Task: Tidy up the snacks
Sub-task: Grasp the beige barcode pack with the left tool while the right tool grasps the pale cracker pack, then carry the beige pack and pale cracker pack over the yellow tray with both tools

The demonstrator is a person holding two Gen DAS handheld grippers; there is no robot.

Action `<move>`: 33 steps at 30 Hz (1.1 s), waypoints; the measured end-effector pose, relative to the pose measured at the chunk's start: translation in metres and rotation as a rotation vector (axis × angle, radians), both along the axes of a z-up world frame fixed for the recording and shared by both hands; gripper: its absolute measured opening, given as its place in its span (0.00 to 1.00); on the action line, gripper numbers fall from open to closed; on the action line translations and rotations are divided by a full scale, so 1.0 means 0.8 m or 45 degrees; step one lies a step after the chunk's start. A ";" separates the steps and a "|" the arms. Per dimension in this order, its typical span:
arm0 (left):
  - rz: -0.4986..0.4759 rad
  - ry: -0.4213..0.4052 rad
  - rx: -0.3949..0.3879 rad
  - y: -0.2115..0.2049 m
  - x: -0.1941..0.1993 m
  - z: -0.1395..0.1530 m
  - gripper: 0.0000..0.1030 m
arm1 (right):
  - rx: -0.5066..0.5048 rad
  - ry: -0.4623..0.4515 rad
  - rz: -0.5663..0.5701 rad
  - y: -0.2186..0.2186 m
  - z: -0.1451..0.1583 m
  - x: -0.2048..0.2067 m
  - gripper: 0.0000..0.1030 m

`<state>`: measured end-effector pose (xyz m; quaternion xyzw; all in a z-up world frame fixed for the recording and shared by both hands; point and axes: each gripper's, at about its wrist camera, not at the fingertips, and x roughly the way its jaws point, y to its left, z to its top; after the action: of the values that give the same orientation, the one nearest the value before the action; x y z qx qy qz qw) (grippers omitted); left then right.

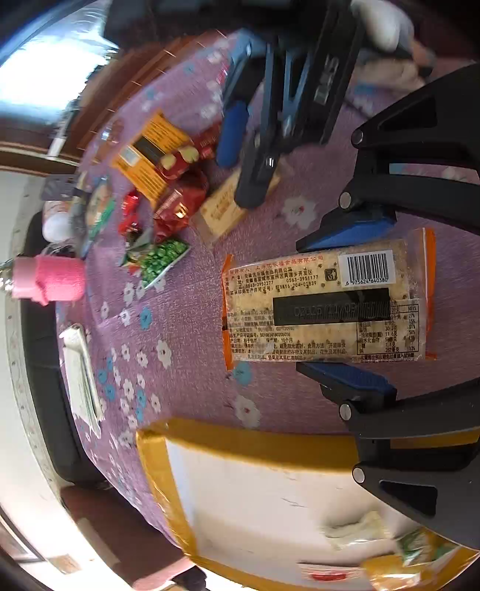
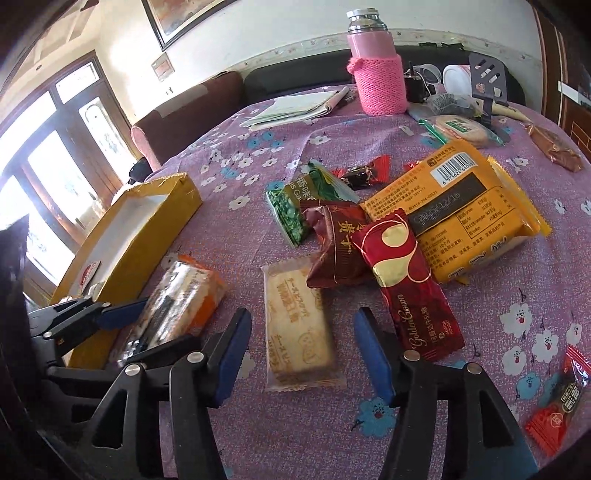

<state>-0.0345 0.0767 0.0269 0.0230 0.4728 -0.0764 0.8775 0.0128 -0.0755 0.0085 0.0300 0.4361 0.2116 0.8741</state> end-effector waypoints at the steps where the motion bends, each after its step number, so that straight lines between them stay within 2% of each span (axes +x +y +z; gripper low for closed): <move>1: 0.009 -0.009 -0.020 0.003 -0.006 0.004 0.54 | -0.013 -0.005 0.004 0.002 0.000 0.000 0.60; 6: 0.045 -0.050 -0.143 0.028 -0.037 0.025 0.54 | -0.137 -0.029 -0.003 0.019 -0.001 -0.002 0.61; 8: 0.051 -0.068 -0.167 0.037 -0.048 0.031 0.54 | -0.256 -0.049 0.000 0.036 -0.004 -0.003 0.62; 10: 0.062 -0.083 -0.180 0.046 -0.059 0.035 0.54 | -0.351 -0.074 0.015 0.052 -0.005 -0.006 0.51; 11: 0.068 -0.091 -0.192 0.052 -0.065 0.038 0.54 | -0.339 -0.058 0.026 0.056 -0.003 -0.007 0.39; 12: 0.076 -0.099 -0.199 0.056 -0.069 0.041 0.54 | -0.342 -0.042 0.028 0.060 -0.002 -0.007 0.34; 14: 0.102 -0.118 -0.222 0.071 -0.076 0.046 0.54 | -0.391 -0.055 0.015 0.069 -0.001 -0.011 0.33; 20: 0.196 -0.169 -0.274 0.126 -0.095 0.062 0.54 | -0.337 -0.051 -0.018 0.069 0.009 -0.027 0.33; 24: 0.278 -0.220 -0.271 0.174 -0.101 0.080 0.54 | -0.261 -0.090 0.001 0.074 0.043 -0.044 0.33; 29: 0.372 -0.241 -0.278 0.233 -0.090 0.103 0.54 | -0.130 -0.112 0.102 0.106 0.095 -0.055 0.33; 33: 0.429 -0.239 -0.228 0.268 -0.067 0.115 0.54 | -0.021 -0.064 0.219 0.156 0.127 -0.051 0.33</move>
<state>-0.0878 0.2913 0.1190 -0.1272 0.3774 0.0323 0.9167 -0.0280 0.0494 0.1098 -0.0201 0.4167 0.2830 0.8636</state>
